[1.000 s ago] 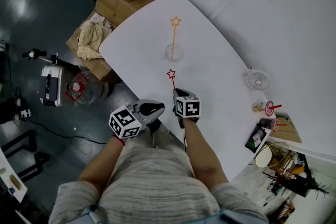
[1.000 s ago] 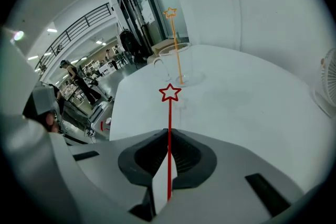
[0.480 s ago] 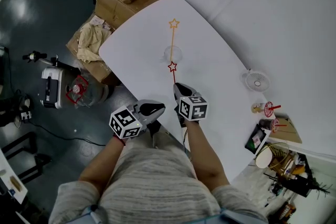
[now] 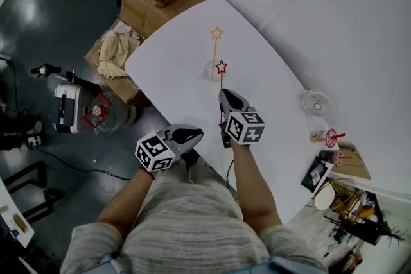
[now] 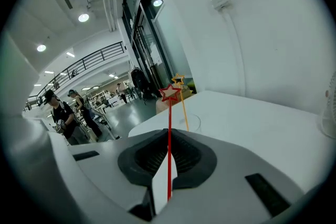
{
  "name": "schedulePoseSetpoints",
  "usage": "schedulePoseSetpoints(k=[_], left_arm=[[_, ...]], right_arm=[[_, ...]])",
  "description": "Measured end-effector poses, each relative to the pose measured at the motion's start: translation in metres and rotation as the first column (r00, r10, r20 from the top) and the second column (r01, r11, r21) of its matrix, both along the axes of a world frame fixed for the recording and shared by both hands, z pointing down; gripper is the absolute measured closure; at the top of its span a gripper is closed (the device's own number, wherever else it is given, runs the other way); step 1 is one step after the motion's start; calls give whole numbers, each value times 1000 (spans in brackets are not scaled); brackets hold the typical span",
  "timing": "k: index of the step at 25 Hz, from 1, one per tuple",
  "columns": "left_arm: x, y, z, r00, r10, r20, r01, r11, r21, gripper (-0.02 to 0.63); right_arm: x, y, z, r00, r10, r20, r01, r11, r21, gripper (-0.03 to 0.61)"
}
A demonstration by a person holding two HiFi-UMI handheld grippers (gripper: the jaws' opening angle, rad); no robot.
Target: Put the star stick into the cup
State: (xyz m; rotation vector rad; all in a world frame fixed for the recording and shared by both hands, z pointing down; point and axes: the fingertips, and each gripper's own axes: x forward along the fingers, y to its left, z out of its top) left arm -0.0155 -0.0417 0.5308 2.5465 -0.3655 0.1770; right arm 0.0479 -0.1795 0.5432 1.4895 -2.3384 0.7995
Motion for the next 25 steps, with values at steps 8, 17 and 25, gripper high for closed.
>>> schedulePoseSetpoints(k=[8,17,25], left_arm=[[-10,-5,2,1000,-6,11,6,1000,-7,594],[-21,-17,7,1000,-9,22,10,1000,-15,594],[-30,-24,13,999,-12,33,13,1000,-29,594]], right_arm=[[7,-33,-29,996,47,75,-56,992,117,558],[16,-66,-53,978,105,181,-141,969,203,558],[24,-101,-79,950,155,272,-236,925,299,558]])
